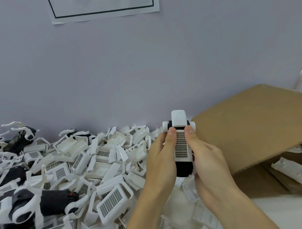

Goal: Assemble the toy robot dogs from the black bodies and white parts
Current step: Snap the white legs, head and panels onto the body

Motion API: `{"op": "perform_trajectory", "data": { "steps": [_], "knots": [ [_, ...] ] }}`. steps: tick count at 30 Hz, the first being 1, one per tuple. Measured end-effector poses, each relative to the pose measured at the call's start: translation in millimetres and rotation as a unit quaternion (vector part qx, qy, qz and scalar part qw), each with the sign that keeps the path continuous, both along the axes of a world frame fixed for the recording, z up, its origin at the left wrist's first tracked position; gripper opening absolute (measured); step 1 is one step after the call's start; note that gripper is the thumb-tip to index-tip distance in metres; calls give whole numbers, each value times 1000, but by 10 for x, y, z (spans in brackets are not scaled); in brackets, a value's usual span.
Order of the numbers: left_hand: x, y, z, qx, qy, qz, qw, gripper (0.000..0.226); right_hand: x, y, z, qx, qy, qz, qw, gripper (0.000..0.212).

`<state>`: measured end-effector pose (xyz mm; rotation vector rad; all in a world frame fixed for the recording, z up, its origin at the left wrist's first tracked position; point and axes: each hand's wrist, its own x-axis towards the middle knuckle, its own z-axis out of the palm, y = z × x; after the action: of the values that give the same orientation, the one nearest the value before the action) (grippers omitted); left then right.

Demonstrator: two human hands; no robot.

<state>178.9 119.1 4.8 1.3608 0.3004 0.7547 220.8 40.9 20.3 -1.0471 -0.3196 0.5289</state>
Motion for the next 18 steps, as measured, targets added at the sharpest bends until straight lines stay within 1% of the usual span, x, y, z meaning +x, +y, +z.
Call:
{"op": "perform_trajectory", "data": {
  "steps": [7,10,12,15,17,18],
  "knots": [
    [19,11,-26,17,23,19,999,39,-20,48,-50,-10,18,-42,999,36],
    [32,5,-23,15,28,23,999,39,-5,55,-76,-10,11,-44,999,35],
    [48,15,-27,2,33,18,999,38,25,41,-79,-10,-1,-31,999,35],
    [45,57,-28,-34,38,-18,999,36,97,-2,-78,-17,-23,7,1000,33],
    [26,93,-18,-57,39,-39,997,31,142,-24,-84,-24,-41,28,998,31],
    [12,103,-14,-65,37,-47,996,35,161,-31,-91,-25,-47,32,998,32]
  ]
}}
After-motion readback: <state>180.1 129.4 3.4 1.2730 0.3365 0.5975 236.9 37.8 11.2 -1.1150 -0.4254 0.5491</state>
